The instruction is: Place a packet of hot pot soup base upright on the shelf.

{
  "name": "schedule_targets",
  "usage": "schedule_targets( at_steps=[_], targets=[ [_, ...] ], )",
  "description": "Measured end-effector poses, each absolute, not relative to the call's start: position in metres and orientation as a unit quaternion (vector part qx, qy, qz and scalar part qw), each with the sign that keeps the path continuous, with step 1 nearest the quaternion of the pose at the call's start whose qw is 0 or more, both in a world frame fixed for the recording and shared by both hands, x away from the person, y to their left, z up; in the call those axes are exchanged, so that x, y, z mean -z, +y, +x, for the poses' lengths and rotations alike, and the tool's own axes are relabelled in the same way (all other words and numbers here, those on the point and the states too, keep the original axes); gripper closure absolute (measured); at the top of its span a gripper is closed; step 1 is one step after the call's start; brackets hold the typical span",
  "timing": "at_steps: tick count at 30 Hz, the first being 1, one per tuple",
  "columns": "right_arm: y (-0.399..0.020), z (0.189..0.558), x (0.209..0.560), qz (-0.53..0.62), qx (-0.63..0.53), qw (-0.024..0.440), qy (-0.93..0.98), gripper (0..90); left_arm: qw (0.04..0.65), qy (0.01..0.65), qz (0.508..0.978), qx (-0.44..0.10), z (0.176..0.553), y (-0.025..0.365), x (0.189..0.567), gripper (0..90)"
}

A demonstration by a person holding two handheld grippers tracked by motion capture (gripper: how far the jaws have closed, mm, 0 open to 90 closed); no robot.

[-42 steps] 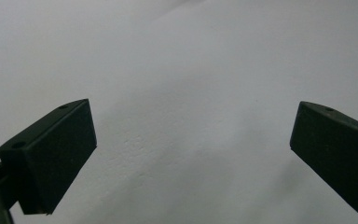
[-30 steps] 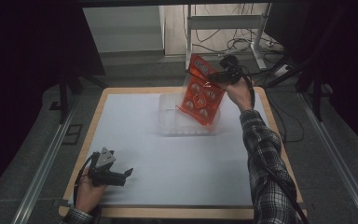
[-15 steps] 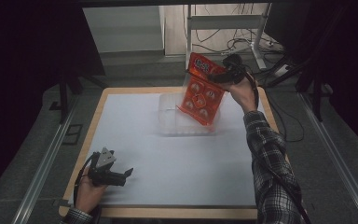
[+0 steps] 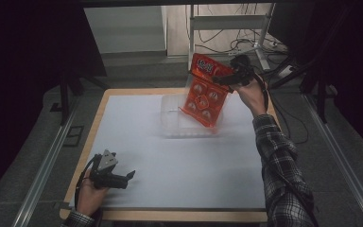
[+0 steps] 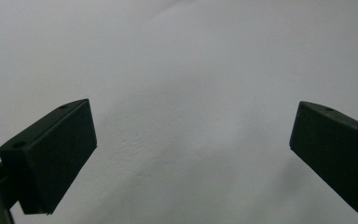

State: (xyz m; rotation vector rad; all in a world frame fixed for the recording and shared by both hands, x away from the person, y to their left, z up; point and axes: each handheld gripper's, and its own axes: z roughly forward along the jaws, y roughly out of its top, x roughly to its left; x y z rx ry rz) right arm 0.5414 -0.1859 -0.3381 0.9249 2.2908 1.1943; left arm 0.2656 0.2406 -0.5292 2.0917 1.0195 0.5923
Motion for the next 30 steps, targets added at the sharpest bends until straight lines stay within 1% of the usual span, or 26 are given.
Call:
schedule_targets(
  at_steps=[14,20,30],
  targets=[
    [-0.200,0.528,0.333,0.319,-0.427,0.192,0.824,13.2,0.360,0.394,0.814,-0.231,0.265,0.240,0.529,0.0],
    [-0.203,0.520,0.331,0.316,-0.428,0.196,0.824,10.3,0.360,0.393,0.814,-0.232,0.265,0.240,0.529,0.0],
    [-0.206,0.511,0.331,0.315,-0.429,0.184,0.826,4.1,0.361,0.393,0.814,-0.231,0.265,0.239,0.529,0.0]
  ],
)
